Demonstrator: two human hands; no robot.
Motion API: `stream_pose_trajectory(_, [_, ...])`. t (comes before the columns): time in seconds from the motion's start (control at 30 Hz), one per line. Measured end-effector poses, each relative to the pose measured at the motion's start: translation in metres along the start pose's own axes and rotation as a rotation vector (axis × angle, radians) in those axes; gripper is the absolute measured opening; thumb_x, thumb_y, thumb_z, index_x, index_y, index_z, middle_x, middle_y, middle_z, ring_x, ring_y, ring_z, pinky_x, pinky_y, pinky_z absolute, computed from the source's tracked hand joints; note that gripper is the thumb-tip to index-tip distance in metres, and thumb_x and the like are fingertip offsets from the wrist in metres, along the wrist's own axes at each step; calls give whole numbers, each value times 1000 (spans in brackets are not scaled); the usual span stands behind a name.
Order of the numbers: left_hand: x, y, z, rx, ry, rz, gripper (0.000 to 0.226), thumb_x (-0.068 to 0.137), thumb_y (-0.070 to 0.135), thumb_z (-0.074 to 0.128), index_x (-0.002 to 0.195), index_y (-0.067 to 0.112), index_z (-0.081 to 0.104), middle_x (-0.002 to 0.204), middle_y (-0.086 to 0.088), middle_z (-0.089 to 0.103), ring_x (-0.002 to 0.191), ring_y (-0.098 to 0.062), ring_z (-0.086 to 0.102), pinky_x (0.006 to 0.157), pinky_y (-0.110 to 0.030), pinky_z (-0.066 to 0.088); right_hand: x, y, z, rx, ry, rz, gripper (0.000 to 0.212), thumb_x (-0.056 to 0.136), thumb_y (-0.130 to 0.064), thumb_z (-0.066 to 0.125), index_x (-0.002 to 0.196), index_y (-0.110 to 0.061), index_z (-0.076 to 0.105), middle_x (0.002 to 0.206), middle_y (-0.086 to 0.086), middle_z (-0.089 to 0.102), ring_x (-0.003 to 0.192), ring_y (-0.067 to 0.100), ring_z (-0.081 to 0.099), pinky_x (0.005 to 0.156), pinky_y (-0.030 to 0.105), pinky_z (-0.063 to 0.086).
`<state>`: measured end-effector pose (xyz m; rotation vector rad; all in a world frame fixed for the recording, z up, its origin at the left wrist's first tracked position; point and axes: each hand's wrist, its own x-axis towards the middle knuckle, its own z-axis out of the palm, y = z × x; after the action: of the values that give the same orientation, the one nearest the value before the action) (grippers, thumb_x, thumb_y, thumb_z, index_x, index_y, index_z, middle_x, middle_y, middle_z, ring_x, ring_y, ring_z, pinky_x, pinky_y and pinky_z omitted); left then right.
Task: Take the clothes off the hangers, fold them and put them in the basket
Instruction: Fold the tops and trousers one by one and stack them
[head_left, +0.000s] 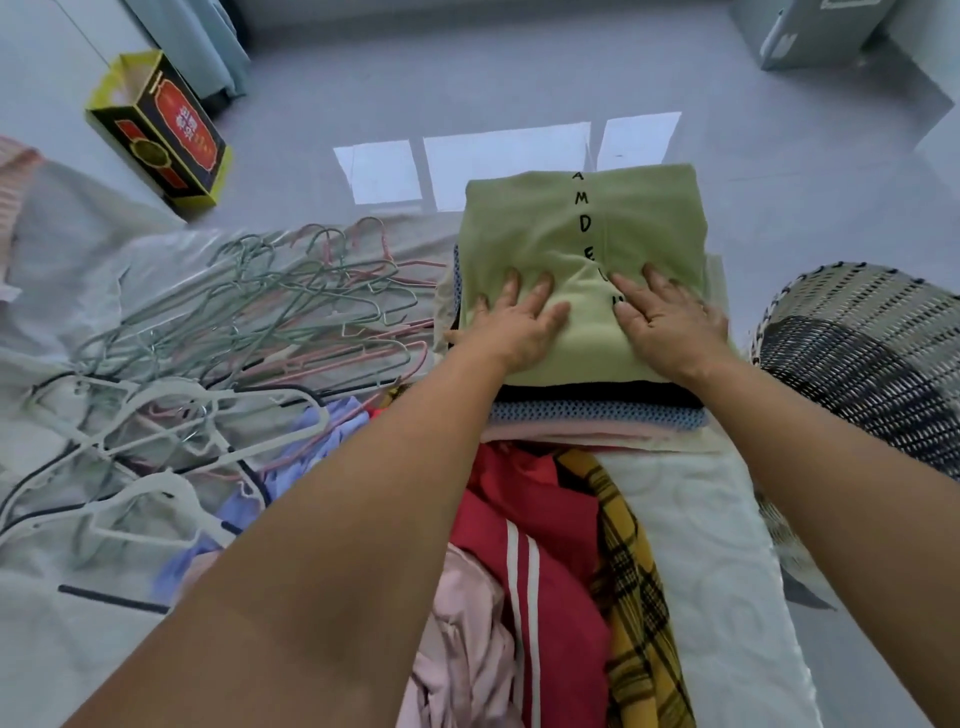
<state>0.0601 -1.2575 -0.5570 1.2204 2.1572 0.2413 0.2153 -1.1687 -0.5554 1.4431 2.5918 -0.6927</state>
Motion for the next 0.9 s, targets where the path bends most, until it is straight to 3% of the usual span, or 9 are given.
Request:
stream_pose_trajectory(0.1, [-26, -14, -13, -300, -13, 102, 55, 100, 45, 30, 149, 27, 15, 159, -4, 3, 145, -22, 8, 114, -29, 5, -12, 7, -4, 28, -19, -49, 47, 100, -44, 26, 146, -44, 16, 159, -4, 3, 146, 22, 4, 116, 45, 1])
stream_pose_trajectory(0.2, [-71, -62, -15, -578, 180, 100, 62, 92, 47, 45, 146, 23, 26, 148, -7, 35, 135, -21, 36, 110, -33, 29, -19, 19, -13, 115, -85, -71, 49, 99, -42, 33, 147, -41, 18, 159, 0, 6, 146, 24, 7, 117, 47, 6])
stream_pose_trajectory(0.3, [-144, -125, 20, -499, 352, -160, 44, 97, 33, 46, 134, 10, 45, 132, -5, 51, 121, -20, 48, 97, -29, 35, -38, 21, -8, 85, 78, -39, 51, 97, -41, 36, 147, -31, 26, 156, 5, 19, 142, 27, 20, 115, 47, 16])
stream_pose_trajectory(0.43, [-255, -189, 84, -359, 424, -317, 58, 76, 55, 37, 107, 11, 57, 101, -5, 60, 99, -28, 56, 82, -39, 41, -124, -14, 41, 284, 317, -138, 54, 87, -35, 36, 135, -12, 48, 146, 11, 36, 137, 28, 27, 112, 46, 20])
stream_pose_trajectory(0.53, [-306, -216, 122, -487, 406, -425, 63, 70, 62, 40, 113, 18, 53, 102, -5, 59, 96, -24, 56, 86, -34, 45, -200, -42, 101, 489, 189, -190, 41, 87, -27, 41, 120, -11, 60, 130, 8, 51, 125, 25, 41, 106, 31, 27])
stream_pose_trajectory(0.6, [-324, -223, 132, -495, 394, -400, 47, 70, 59, 43, 99, 24, 53, 91, 3, 59, 89, -16, 55, 79, -12, 40, -244, -63, 135, 613, -2, -185, 27, 90, -28, 43, 109, -21, 61, 113, -5, 56, 113, 14, 49, 101, 31, 38])
stream_pose_trajectory(0.67, [-330, -225, 131, -440, 382, -344, 31, 77, 48, 46, 93, 22, 54, 87, 12, 55, 87, -14, 52, 73, -6, 35, -272, -83, 167, 667, -180, -94, 21, 96, -29, 48, 114, -23, 57, 113, -10, 52, 115, 11, 48, 99, 30, 40])
stream_pose_trajectory(0.8, [-326, -230, 129, -451, 429, -363, 14, 86, 36, 54, 87, 22, 52, 88, -11, 62, 85, -27, 56, 70, -25, 40, -295, -113, 196, 752, -301, 147, 58, 88, -36, 61, 136, -13, 39, 135, 2, 45, 130, 20, 39, 101, 32, 38])
stream_pose_trajectory(0.9, [-328, -230, 115, -577, 465, -471, 15, 85, 26, 66, 93, 15, 60, 86, -14, 62, 86, -28, 59, 72, -31, 41, -301, -117, 193, 891, -312, 259, 30, 88, -16, 63, 116, -14, 52, 107, 4, 62, 95, 16, 58, 76, 24, 45])
